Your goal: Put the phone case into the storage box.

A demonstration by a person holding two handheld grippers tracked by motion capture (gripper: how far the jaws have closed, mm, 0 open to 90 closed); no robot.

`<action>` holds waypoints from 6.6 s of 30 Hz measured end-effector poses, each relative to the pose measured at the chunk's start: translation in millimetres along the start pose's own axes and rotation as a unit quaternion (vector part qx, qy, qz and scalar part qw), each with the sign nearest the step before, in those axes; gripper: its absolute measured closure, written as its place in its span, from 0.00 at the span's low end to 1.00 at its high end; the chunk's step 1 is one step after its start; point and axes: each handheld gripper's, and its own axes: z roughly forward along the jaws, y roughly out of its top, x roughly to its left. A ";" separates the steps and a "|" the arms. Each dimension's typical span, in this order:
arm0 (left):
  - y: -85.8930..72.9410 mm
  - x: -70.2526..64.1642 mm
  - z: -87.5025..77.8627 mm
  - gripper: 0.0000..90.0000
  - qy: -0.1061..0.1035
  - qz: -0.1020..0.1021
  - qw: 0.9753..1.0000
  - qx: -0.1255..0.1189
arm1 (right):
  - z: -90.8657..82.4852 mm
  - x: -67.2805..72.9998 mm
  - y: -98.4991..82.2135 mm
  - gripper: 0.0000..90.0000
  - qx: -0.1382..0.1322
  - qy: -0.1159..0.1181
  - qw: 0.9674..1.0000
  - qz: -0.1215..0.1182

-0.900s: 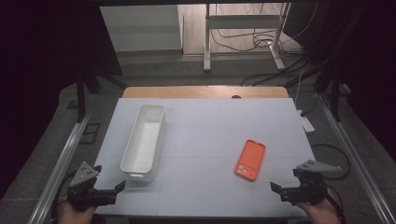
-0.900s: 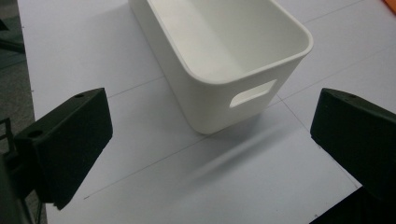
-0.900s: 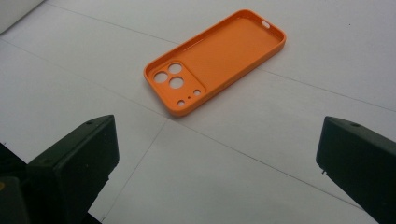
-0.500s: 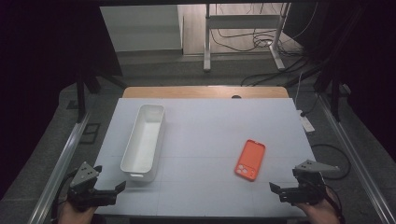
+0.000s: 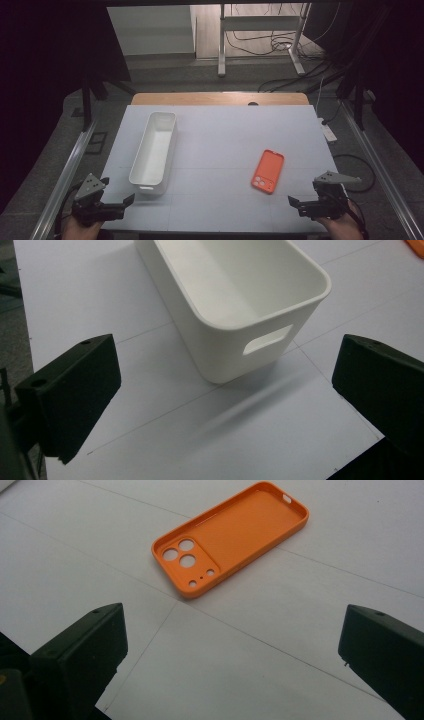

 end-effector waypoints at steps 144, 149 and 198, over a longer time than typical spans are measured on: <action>1.1 -3.2 2.3 0.01 -0.004 0.018 1.000 0.008 | 97.9 -7.5 66.1 0.99 0.115 0.022 0.990 -0.076; 1.4 -3.5 2.4 0.01 -0.003 0.021 1.000 0.009 | 96.6 -10.6 60.3 0.99 0.127 0.015 0.989 -0.069; 2.6 -4.3 4.1 0.01 -0.003 0.026 1.000 0.012 | 97.5 11.0 39.2 1.00 0.198 0.064 0.975 -0.075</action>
